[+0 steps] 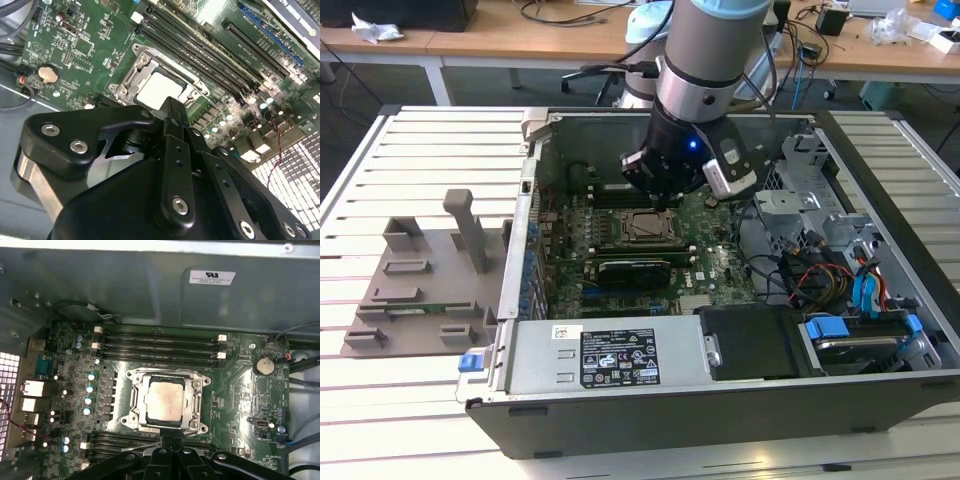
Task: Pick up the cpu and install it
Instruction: 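Install the second cpu locking lever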
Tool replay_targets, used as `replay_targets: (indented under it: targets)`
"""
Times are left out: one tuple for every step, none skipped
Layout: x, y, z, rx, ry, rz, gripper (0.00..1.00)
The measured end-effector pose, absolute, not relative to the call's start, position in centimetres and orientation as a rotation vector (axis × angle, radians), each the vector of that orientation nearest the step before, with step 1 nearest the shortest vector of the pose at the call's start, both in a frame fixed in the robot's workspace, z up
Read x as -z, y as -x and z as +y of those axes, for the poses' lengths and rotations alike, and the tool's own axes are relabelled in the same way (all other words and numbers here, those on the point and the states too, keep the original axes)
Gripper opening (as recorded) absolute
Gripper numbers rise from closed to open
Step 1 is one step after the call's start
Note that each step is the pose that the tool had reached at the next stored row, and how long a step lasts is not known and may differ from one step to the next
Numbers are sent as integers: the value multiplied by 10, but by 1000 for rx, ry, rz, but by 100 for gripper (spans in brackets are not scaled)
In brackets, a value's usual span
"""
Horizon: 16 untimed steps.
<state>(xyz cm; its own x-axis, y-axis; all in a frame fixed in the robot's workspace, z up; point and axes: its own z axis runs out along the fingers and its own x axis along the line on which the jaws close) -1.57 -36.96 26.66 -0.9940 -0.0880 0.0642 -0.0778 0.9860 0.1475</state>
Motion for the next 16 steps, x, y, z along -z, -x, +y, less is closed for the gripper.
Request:
replay_targets:
  targets:
    - [-265, 16, -370, 223, -128, -3060, 11]
    - [-262, 16, -370, 223, -128, -3060, 11]
    - [-259, 16, -371, 223, -128, -3060, 11]
    - [-258, 16, -371, 223, -128, -3060, 11]
    - [-256, 16, -372, 223, -128, -3060, 11]
    - [-255, 16, -372, 223, -128, -3060, 11]
    - [-253, 16, -372, 223, -128, -3060, 11]
    - [-251, 16, -373, 223, -128, -3060, 11]
    - [-251, 16, -374, 223, -128, -3060, 11]
    - [-250, 16, -374, 223, -128, -3060, 11]
    - [-248, 16, -375, 223, -128, -3060, 11]
    - [-246, 17, -375, 223, -128, -3060, 11]
    - [-245, 17, -376, 223, -128, -3060, 11]
    - [-244, 18, -377, 223, -128, -3060, 11]
    - [-243, 19, -379, 223, -128, -3060, 11]
    - [-243, 20, -381, 223, -128, -3060, 11]
